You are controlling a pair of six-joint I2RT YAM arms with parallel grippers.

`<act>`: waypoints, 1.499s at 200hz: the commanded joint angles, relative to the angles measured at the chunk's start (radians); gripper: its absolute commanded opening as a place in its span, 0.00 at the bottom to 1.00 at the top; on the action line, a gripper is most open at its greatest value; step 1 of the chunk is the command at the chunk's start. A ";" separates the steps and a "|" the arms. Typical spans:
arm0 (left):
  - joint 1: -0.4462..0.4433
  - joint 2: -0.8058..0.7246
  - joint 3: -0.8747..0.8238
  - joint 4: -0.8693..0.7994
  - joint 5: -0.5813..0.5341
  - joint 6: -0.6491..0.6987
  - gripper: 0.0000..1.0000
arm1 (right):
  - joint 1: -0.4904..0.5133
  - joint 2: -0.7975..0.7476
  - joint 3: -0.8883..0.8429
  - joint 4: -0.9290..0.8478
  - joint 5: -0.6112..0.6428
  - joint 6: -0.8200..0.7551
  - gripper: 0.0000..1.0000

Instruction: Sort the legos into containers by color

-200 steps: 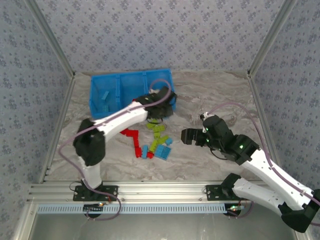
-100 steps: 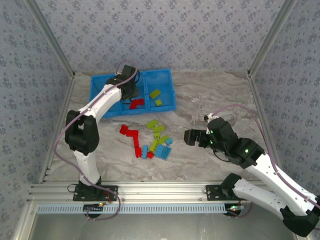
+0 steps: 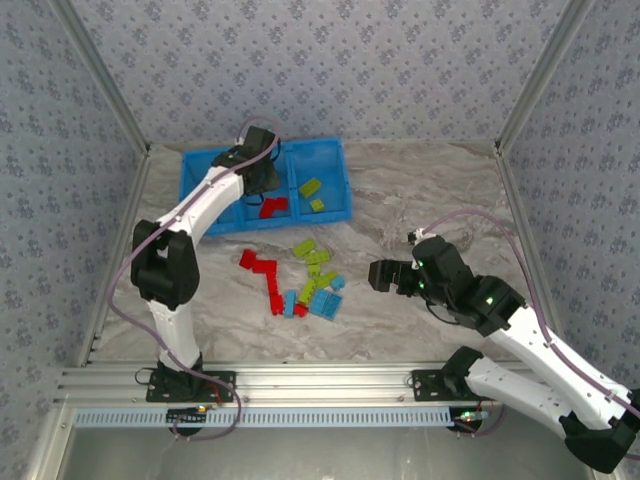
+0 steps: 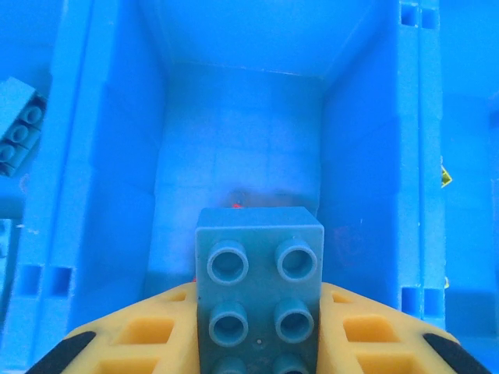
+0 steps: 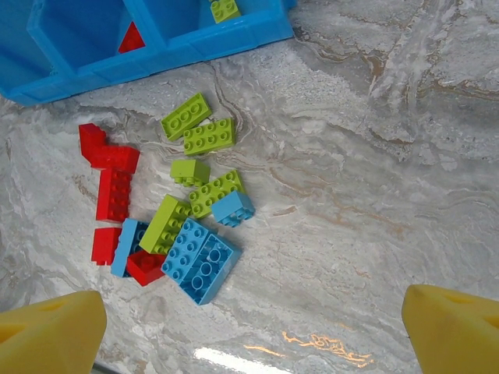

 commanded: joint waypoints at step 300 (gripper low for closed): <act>-0.320 -0.823 -0.515 -0.218 0.219 0.522 0.62 | -0.012 0.669 0.211 0.204 -0.160 -0.071 1.00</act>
